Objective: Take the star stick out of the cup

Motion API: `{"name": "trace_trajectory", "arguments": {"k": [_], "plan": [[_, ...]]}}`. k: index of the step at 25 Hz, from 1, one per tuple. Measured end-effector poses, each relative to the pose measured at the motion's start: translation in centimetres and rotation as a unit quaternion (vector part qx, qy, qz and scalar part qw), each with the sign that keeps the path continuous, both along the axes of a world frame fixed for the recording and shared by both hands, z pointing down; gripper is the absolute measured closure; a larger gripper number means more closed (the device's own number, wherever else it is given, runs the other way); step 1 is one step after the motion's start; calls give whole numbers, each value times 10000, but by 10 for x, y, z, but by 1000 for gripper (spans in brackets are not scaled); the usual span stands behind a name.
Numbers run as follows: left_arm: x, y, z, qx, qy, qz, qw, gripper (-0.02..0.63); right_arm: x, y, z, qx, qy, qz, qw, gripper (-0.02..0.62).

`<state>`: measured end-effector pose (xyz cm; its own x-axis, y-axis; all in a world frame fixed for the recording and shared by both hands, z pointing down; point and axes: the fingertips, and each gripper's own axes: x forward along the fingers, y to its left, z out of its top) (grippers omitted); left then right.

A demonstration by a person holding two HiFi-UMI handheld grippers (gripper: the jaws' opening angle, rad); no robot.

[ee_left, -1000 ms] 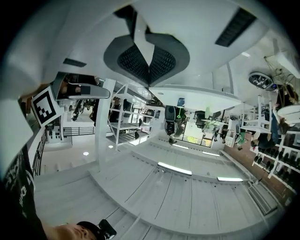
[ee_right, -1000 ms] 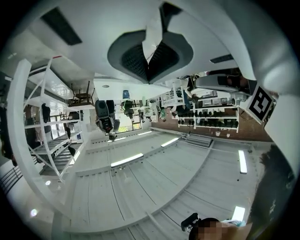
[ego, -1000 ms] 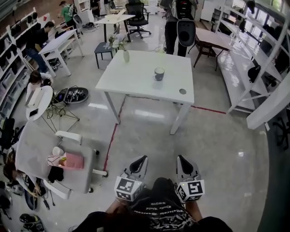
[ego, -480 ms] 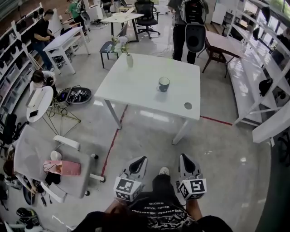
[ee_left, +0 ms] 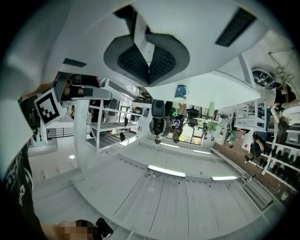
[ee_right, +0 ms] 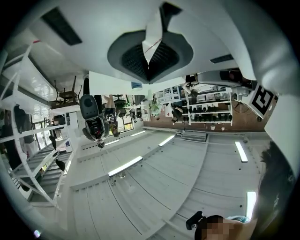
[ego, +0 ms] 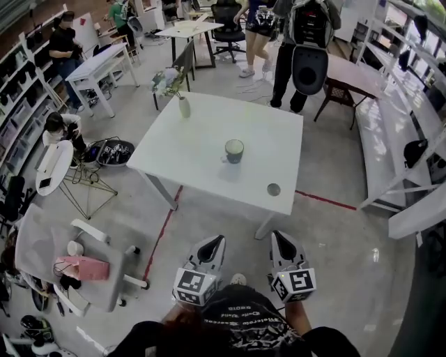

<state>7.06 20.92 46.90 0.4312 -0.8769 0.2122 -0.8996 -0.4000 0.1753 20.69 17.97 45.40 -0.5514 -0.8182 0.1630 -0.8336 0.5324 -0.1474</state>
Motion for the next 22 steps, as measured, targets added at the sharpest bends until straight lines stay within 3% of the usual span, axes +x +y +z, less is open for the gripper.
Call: {"name": "trace_trajectory", "arguments": {"k": [11, 19, 22], "plan": [[22, -91, 16, -160, 89, -106, 9998, 586, 11, -78, 25, -414, 114, -187, 9989, 584], [8, -220, 15, -129, 130, -13, 9998, 588, 7, -192, 25, -492, 83, 84, 9987, 584], [-24, -269, 15, -88, 66, 61, 9999, 588, -24, -236, 26, -559, 22, 205, 9982, 584]]}}
